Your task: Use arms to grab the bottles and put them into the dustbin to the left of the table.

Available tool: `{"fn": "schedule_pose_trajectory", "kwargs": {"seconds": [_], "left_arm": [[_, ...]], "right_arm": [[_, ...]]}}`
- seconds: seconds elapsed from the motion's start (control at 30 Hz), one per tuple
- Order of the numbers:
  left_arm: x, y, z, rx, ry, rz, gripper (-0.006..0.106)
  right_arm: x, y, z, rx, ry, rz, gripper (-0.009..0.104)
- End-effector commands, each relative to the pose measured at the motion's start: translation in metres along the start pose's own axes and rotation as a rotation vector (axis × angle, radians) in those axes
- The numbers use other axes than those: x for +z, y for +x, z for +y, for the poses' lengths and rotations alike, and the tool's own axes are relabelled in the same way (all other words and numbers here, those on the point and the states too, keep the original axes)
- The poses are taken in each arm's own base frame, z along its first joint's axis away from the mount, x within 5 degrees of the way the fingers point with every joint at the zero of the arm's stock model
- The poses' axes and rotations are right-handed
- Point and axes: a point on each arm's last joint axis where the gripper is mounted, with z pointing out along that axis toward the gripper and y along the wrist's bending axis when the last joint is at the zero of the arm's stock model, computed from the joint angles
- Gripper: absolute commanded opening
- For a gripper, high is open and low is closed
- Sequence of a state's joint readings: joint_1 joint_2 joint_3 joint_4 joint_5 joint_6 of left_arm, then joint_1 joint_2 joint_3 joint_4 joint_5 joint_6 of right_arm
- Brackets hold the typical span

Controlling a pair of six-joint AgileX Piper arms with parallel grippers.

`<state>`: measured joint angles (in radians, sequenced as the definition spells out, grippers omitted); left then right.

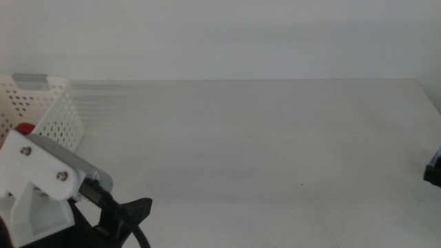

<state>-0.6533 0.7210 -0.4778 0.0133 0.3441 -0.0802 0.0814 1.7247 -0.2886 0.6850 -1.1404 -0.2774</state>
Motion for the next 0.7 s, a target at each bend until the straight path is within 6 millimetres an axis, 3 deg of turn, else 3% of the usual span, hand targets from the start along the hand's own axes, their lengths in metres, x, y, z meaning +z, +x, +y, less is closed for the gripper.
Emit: {"fn": "schedule_pose_trajectory", "kwargs": {"seconds": [0.0,0.43,0.67], "left_arm": [[-0.004,-0.015,-0.002,-0.006,0.013,-0.100,0.080],[-0.004,-0.015,-0.002,-0.006,0.013,-0.100,0.080],[-0.004,-0.015,-0.002,-0.006,0.013,-0.100,0.080]], "right_arm": [[0.005,-0.022,-0.001,0.014,0.041,-0.170,0.091],[0.023,-0.022,0.011,-0.046,0.054,-0.173,0.090],[0.033,-0.015,0.010,-0.068,0.082,-0.150,0.082]]}}
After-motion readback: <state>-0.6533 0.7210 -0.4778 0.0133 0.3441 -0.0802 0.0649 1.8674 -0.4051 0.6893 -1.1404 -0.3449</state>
